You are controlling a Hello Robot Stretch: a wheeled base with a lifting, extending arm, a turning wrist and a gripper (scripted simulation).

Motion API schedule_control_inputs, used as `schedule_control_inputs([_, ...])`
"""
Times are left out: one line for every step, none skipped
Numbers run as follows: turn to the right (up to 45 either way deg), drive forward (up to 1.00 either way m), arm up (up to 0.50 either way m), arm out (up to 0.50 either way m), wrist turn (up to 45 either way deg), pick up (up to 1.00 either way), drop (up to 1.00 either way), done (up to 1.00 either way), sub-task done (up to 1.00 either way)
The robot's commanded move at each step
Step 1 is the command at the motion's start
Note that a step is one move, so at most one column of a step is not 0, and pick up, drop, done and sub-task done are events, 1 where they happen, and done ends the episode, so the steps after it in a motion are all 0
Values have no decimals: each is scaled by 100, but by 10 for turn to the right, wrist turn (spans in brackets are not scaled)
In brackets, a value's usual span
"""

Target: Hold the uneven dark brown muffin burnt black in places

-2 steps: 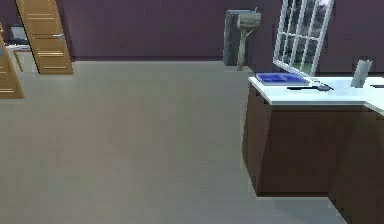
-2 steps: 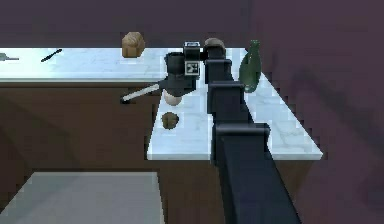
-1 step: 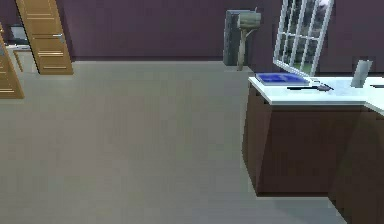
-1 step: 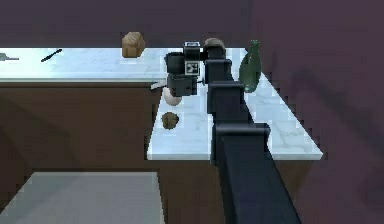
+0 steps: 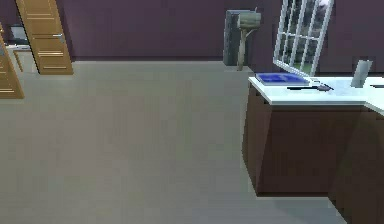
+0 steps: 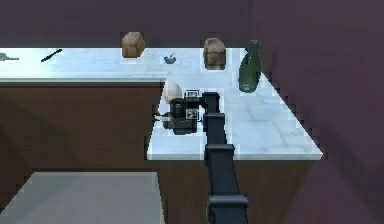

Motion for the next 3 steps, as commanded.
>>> schedule_control_inputs([0,0,0,0,0,100,0,0,0])
schedule_control_inputs([0,0,10,0,0,0,0,0,0])
schedule_control_inputs([0,0,0,0,0,0,0,100,0])
